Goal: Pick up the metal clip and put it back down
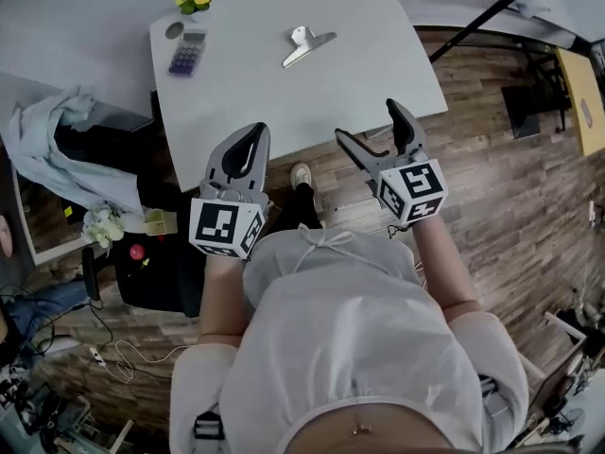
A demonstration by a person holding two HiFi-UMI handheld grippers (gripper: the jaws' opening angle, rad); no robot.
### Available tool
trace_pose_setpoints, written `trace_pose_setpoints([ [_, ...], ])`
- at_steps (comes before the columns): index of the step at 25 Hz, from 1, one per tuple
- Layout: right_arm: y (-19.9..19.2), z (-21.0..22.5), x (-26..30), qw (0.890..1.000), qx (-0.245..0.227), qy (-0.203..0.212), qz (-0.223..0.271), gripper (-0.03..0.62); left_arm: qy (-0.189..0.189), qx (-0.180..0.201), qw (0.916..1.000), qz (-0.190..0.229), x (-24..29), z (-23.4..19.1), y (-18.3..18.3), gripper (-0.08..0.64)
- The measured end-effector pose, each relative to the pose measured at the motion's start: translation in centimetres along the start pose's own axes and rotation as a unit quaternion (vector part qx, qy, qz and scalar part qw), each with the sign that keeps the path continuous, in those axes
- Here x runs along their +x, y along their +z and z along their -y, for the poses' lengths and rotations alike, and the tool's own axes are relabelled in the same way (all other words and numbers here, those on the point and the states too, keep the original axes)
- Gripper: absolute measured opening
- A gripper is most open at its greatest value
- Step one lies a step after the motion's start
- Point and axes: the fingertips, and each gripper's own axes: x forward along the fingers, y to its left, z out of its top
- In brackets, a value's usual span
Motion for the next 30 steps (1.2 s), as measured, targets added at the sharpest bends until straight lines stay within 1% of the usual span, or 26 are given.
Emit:
trace_pose_setpoints([
  [2, 0.6, 1.0, 4.0, 1.000, -0.007, 0.004, -0.011, 0.477, 0.004, 0.001, 1.0000, -0.003, 2.6, -3.0, 0.1, 0.018],
  [4, 1.1, 2.2, 8.0, 1.000, -0.010, 0.006, -0.020, 0.477, 0.010, 0.014, 0.9998, -0.011, 5.5, -5.9, -0.2, 0.018],
  [6, 1.2, 3.5, 11.6, 0.999, -0.010, 0.007, -0.032, 0.477, 0.011, 0.019, 0.9996, -0.018, 8.0, -8.3, -0.5, 0.018],
  [10, 0.4, 5.5, 17.4, 0.997, -0.005, 0.014, -0.070, 0.477, 0.008, 0.002, 0.9998, -0.019, 11.6, -11.5, -0.9, 0.018],
  [14, -1.4, 6.3, 22.6, 0.993, -0.009, 0.026, -0.114, 0.477, 0.012, -0.011, 0.9996, -0.023, 14.0, -14.8, -1.9, 0.018],
  [17, -2.9, 6.5, 26.0, 0.988, -0.016, 0.035, -0.146, 0.477, 0.020, -0.019, 0.9988, -0.040, 15.4, -17.2, -3.4, 0.018],
  [20, -4.8, 7.3, 28.8, 0.984, -0.018, 0.038, -0.174, 0.476, 0.025, -0.032, 0.9981, -0.046, 16.6, -19.2, -4.5, 0.018],
  [24, -7.9, 8.2, 32.0, 0.974, -0.023, 0.041, -0.221, 0.476, 0.030, -0.047, 0.9968, -0.057, 17.8, -21.2, -6.1, 0.018],
  [26, -9.4, 8.6, 33.4, 0.968, -0.023, 0.038, -0.245, 0.470, 0.034, -0.053, 0.9959, -0.064, 18.2, -22.1, -6.9, 0.018],
  [30, -11.6, 9.4, 35.2, 0.958, -0.015, 0.025, -0.284, 0.439, 0.045, -0.066, 0.9941, -0.073, 18.7, -23.7, -8.0, 0.018],
])
